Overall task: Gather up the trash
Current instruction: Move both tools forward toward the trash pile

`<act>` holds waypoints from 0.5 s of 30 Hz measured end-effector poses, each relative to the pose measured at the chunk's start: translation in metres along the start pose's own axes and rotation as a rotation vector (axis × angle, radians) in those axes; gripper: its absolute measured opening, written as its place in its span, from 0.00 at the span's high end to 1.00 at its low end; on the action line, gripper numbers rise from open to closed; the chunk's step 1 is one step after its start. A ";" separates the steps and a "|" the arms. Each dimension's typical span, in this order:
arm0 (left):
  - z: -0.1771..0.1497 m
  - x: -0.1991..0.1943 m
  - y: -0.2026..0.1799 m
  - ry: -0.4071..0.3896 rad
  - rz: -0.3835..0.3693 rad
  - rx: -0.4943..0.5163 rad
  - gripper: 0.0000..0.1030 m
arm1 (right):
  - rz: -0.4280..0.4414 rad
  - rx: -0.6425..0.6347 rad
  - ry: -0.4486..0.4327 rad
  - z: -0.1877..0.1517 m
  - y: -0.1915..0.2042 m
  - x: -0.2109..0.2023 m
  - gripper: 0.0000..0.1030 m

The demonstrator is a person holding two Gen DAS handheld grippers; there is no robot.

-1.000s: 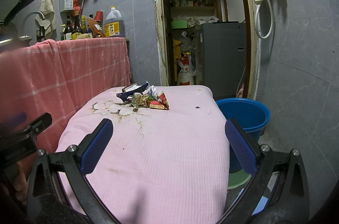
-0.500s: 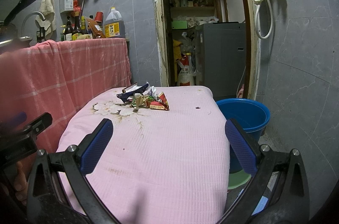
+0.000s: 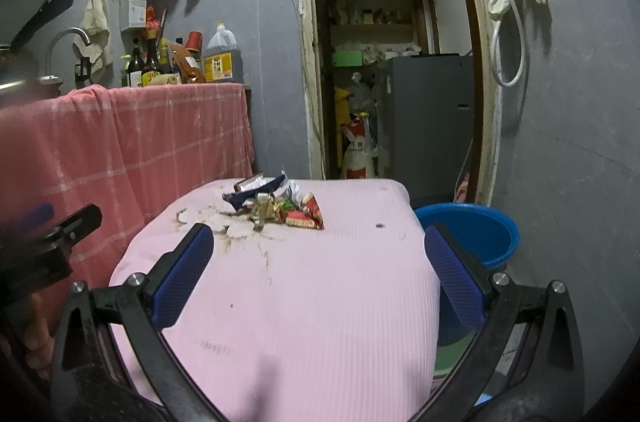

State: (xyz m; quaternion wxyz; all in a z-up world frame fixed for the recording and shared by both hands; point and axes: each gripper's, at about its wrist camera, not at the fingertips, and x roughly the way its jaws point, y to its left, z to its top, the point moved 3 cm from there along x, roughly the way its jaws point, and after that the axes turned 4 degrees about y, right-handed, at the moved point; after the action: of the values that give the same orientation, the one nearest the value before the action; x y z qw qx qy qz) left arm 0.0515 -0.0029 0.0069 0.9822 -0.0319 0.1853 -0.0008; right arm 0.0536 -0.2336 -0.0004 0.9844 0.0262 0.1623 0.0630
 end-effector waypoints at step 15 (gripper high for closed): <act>0.025 0.055 -0.002 0.027 -0.047 -0.012 0.01 | 0.015 -0.039 -0.034 0.032 -0.015 0.046 0.00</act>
State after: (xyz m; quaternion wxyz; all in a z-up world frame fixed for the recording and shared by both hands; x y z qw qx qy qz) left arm 0.1120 -0.0040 0.0103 0.9791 -0.0423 0.1977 -0.0232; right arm 0.1092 -0.2431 0.0143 0.9868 0.0095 0.1440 0.0729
